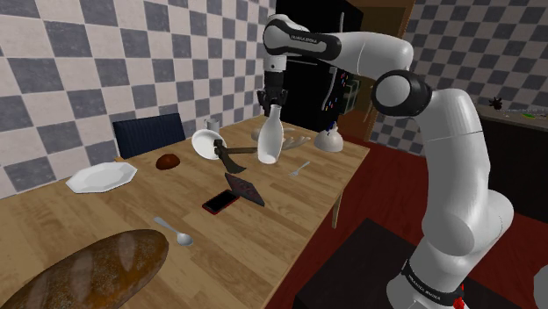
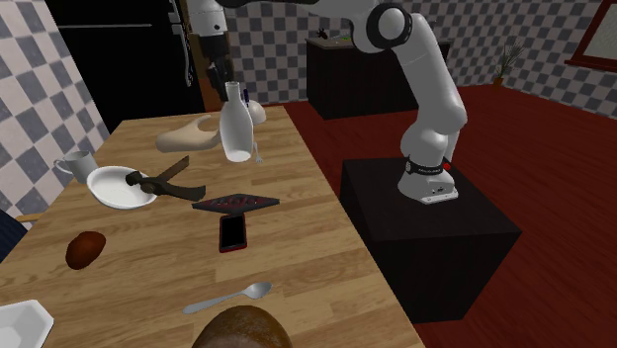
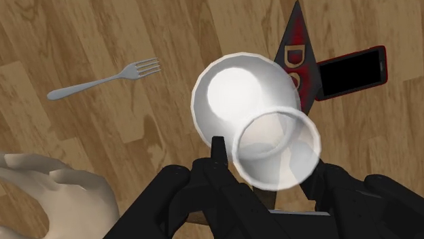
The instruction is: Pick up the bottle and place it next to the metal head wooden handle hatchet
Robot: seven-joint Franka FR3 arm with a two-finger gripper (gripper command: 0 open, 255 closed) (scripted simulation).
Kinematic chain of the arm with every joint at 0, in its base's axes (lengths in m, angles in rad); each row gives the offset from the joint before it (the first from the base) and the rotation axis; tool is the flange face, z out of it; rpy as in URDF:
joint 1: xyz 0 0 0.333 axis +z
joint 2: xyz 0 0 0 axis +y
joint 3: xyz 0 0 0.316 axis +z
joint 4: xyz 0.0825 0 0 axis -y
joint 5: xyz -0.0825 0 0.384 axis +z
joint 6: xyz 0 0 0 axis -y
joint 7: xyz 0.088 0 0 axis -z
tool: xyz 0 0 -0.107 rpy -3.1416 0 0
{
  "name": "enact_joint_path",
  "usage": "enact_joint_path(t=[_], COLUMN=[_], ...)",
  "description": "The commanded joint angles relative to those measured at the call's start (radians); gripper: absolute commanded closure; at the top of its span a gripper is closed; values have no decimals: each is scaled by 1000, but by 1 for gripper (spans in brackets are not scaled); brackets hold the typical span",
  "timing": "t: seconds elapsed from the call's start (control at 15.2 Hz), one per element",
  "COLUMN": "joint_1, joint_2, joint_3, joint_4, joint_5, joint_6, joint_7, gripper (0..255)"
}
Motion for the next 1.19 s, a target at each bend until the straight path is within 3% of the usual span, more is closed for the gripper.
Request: enact_joint_path(t=[0.0,1.12], joint_1=[-10,-56], joint_2=[-13,-52], joint_3=[2,2], joint_4=[-51,-348], joint_5=[4,13], joint_6=[38,293], joint_7=[2,14], gripper=[255,255])
